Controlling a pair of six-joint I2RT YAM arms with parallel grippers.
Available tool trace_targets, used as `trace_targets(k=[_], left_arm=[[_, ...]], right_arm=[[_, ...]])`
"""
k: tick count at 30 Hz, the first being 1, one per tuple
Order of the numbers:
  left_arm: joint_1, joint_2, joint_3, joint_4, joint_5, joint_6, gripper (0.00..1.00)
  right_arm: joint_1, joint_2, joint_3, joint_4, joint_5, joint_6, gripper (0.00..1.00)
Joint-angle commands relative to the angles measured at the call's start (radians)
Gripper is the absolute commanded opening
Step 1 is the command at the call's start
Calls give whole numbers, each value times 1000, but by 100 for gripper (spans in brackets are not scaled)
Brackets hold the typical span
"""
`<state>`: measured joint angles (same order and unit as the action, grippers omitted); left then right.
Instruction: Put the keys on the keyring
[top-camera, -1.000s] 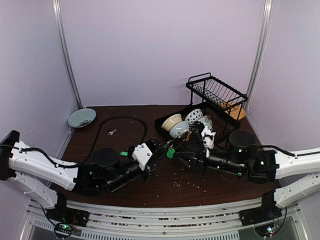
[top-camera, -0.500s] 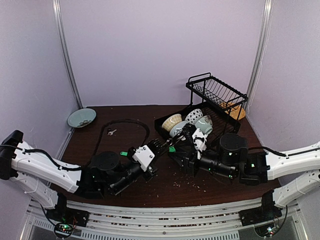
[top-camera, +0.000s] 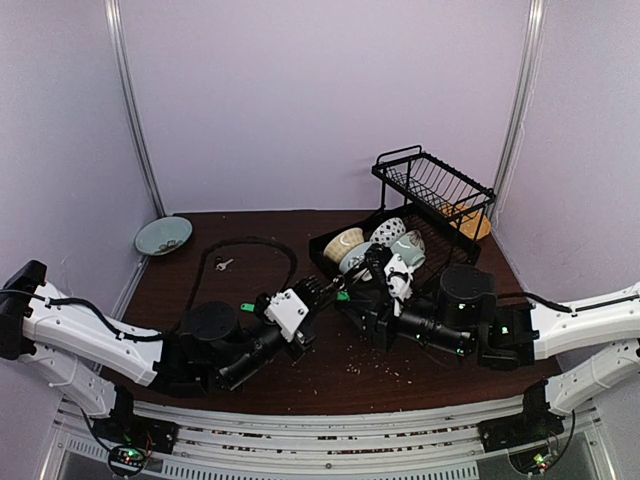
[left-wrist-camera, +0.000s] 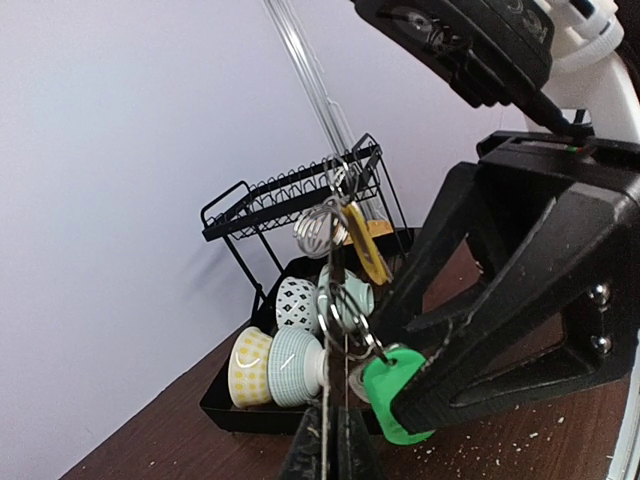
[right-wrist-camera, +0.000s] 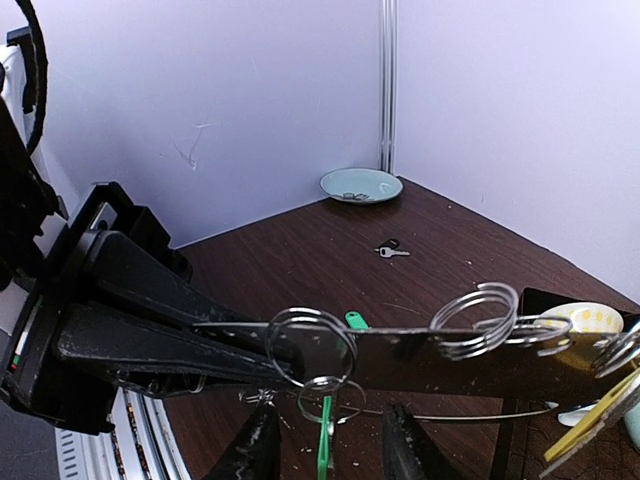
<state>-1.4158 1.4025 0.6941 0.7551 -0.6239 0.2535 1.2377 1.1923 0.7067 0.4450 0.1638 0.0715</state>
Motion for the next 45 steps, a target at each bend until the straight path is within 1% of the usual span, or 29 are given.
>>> trace_targets(k=[1,4,5,10,12,18,22,24,26,28,30,31,34,42,45], left_arm=[[-6,0,31,82,13,4,0],[-6,-3,32,84,22,2,0],[-6,-6,30,90,22,-1,0],[-6,-24,16,121,38,-7,0],[-6,-25,18,125,47,-6,0],[-6,-10,15,148,46,0,0],[-6,-13,12,158,51,4,0],[-6,-12,12,161,51,6,0],[-6,-6,12,161,54,12,0],[-6,7,9,167,48,21,0],[-6,17,2,177,46,25,0],[-6,20,-5,183,50,26,0],[-6,21,-20,199,63,39,0],[5,-23,-78,245,163,170,0],[17,-46,-100,244,162,235,0]], right_arm=[[5,11,31,35,15,-27,33],[5,12,34,27,15,-25,17],[5,11,32,27,13,-24,14],[5,16,32,3,-12,-31,3],[6,24,42,-11,-41,-35,0],[6,58,92,-60,-200,-53,0],[6,72,106,-85,-204,-50,0],[7,74,107,-81,-235,-53,0],[9,81,114,-79,-309,-63,0],[9,82,123,-79,-420,-83,0],[9,67,108,-35,-571,-94,0],[9,60,103,-17,-622,-97,0],[9,53,115,-41,-732,-108,0],[12,57,169,-158,-840,-118,0],[16,51,178,-191,-854,-118,0]])
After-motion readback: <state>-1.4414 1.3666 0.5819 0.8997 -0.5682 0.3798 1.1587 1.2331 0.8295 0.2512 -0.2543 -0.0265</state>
